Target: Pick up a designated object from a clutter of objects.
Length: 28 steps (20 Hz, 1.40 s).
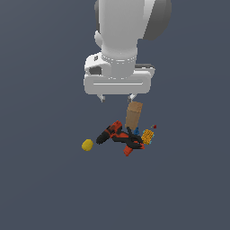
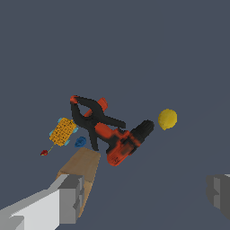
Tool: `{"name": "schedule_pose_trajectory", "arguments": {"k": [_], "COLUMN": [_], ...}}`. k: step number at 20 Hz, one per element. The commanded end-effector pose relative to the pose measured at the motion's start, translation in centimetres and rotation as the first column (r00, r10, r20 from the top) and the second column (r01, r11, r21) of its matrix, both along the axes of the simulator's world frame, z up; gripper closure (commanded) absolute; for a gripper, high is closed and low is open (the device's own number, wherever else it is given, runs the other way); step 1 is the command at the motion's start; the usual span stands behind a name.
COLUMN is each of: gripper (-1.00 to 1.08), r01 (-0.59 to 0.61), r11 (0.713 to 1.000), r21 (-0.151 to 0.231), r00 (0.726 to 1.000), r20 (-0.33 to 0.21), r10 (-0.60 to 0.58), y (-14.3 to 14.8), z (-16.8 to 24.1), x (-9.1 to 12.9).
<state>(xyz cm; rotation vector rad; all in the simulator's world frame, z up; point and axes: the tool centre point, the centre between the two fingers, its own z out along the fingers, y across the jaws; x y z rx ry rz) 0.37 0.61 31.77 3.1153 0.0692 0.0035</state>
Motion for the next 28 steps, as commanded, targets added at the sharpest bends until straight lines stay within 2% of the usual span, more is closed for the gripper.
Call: {"name": "schedule_pose_trajectory", "arguments": {"k": [1,9,17,23,28], "gripper": [-0.92,-0.92,-0.92,-0.92,-0.92], "r01": [0.0,-0.034,-0.05,-0.114,-0.205], "r11": [1.0,0.999,0.999,0.994,0.979], "r21": [0.0,0.002,0.001,0.001,0.001], "r00": [1.0,0.999,0.999,0.993,0.979], "r20": [0.0,-0.01,-0.01,-0.011,-0.012], "r10": [0.0,0.034,0.05,0.114,0.205], "y": [0.0,2.7,2.9,3.3,3.8], "z": [0.0,0.1,-0.3,-2.2,-4.9], "x": [0.0,0.2,0.3,1.0,1.7]}}
